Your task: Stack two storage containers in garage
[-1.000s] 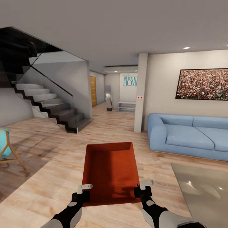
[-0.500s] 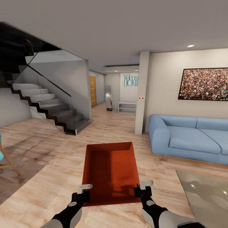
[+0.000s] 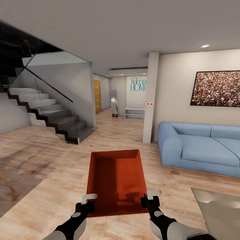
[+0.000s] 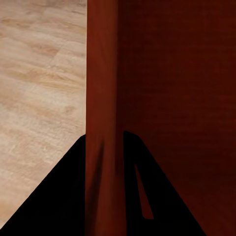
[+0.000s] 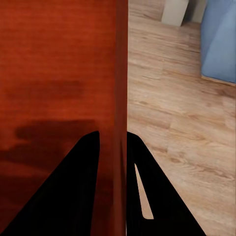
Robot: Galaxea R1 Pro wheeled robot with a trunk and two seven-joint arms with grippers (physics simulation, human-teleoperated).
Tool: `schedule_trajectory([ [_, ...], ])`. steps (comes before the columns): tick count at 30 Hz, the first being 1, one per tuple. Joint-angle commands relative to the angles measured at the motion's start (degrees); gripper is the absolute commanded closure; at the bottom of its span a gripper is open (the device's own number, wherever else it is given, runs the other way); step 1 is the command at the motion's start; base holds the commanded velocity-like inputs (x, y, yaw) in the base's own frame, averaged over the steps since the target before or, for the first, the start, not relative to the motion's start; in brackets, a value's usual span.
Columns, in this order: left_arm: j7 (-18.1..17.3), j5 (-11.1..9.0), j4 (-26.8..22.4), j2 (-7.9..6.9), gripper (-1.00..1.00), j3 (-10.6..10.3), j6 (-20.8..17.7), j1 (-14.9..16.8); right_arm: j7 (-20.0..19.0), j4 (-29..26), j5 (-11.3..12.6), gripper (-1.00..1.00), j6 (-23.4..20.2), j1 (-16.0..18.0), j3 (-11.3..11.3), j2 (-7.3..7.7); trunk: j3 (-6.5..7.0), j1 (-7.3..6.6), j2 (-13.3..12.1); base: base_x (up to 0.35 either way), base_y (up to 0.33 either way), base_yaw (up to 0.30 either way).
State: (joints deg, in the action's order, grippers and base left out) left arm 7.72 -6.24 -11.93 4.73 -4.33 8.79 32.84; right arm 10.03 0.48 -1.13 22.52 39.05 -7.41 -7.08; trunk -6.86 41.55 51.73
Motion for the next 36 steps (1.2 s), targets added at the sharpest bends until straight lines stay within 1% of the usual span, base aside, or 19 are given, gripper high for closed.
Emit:
schedule_trajectory([
  [1,0.63,-0.03,-0.11,-0.7,1.0,-1.21,3.16,0.03,-0.63,0.13,-1.16,1.0,-0.2,0.07,3.54,-0.04,-0.09,0.04,0.07,0.322,0.0,0.0],
  [36,0.63,0.0,-0.11,-0.75,1.0,-1.21,3.16,0.03,-0.63,0.13,-1.19,1.0,-0.19,0.07,3.54,-0.04,-0.09,0.04,0.07,0.322,0.0,0.0],
])
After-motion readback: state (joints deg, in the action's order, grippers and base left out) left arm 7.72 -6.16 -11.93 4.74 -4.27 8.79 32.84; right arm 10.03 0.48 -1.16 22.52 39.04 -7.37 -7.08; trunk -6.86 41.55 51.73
